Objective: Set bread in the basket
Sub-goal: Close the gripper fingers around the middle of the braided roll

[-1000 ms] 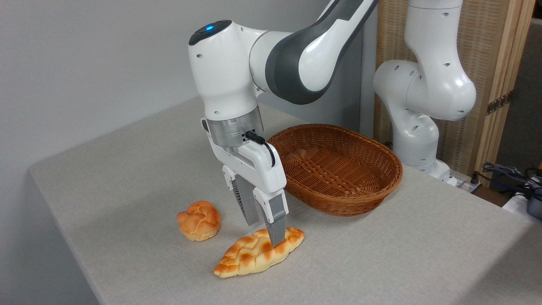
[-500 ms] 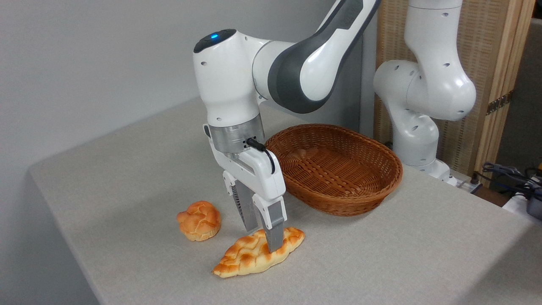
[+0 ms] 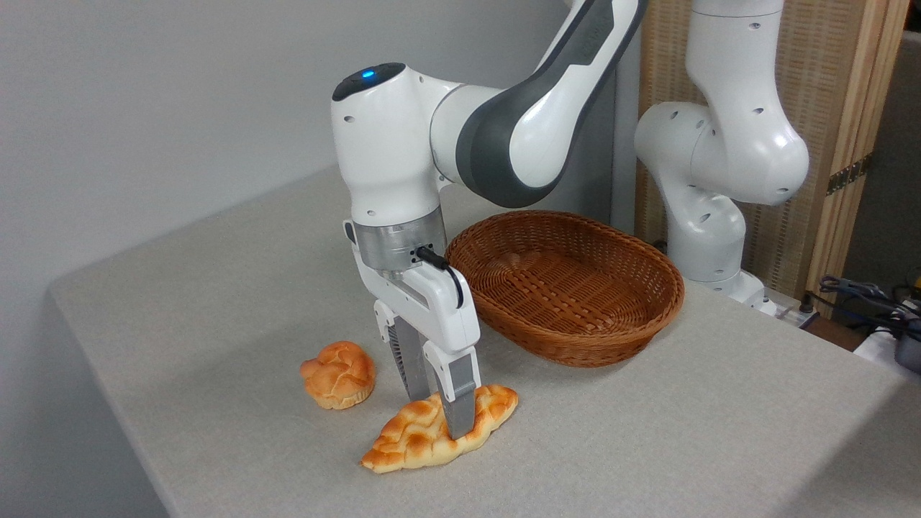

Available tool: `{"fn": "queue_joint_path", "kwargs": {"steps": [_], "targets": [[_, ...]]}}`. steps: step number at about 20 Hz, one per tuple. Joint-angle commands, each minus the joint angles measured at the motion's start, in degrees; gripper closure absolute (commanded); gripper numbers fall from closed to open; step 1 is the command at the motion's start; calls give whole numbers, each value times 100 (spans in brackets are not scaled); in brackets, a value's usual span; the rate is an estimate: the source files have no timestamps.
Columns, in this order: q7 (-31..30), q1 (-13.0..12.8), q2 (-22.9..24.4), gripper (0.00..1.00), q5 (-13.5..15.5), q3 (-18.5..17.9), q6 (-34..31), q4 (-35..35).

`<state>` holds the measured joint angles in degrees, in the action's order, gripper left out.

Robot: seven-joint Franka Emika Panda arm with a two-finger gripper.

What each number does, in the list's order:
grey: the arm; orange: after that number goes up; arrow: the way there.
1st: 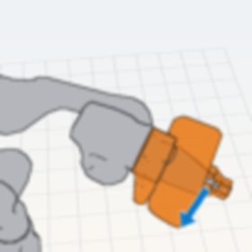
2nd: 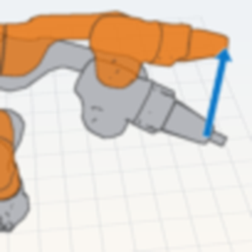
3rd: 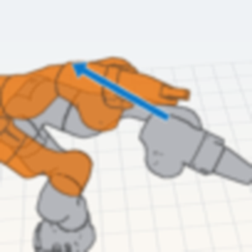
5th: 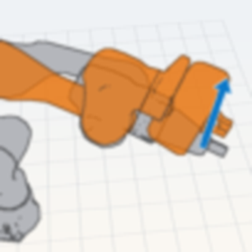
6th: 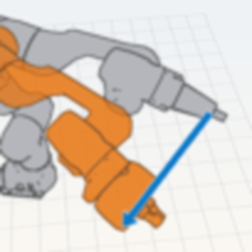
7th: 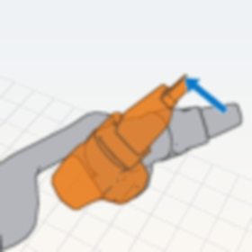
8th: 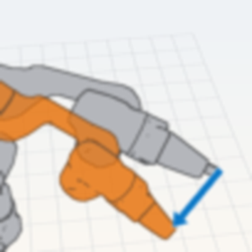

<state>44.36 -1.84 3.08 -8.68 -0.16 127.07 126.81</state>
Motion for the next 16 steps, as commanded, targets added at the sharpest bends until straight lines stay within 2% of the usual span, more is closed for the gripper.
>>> {"fn": "queue_joint_path", "kwargs": {"steps": [1, 4, 5, 16], "targets": [[37, -36, -45, 75, -82, -54, 213, 37], [55, -19, -45, 97, -82, -54, 160, 37], [55, -19, -45, 100, -90, -80, 143, 37], [55, -27, 26, 100, -3, -248, -130, -42]]}}
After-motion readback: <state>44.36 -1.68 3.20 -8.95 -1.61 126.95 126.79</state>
